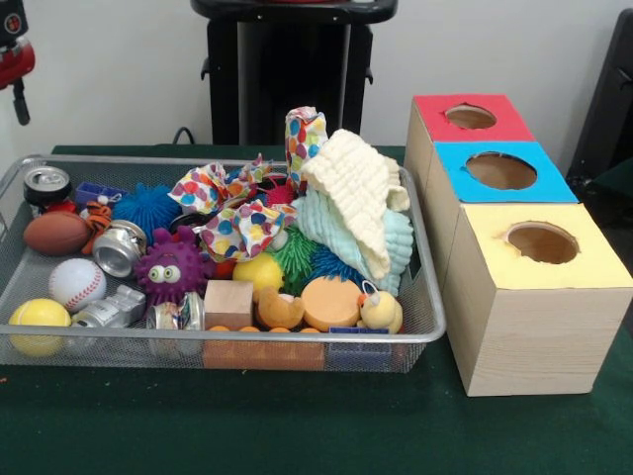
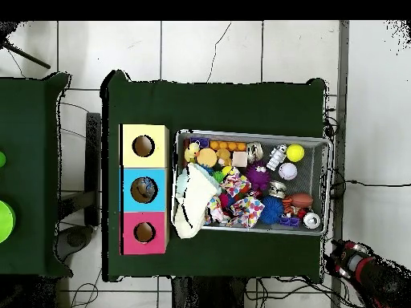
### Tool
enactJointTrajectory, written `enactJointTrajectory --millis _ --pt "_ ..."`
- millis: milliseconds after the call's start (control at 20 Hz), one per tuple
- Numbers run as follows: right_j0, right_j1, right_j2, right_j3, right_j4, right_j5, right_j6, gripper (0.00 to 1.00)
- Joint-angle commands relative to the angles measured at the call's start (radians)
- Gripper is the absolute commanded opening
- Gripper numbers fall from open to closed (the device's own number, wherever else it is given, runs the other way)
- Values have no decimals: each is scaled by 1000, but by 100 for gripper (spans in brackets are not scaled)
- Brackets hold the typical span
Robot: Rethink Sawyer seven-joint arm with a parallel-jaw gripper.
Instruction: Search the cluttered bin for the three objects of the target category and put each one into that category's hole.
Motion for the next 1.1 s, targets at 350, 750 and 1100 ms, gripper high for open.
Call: enactJointTrajectory --millis 350,750,1100 --pt "-29 121 102 -240 -197 23 -211 100" --pt "-61 209 134 -329 -279 -31 -192 100" --pt "-90 265 179 -355 -307 -43 -173 100"
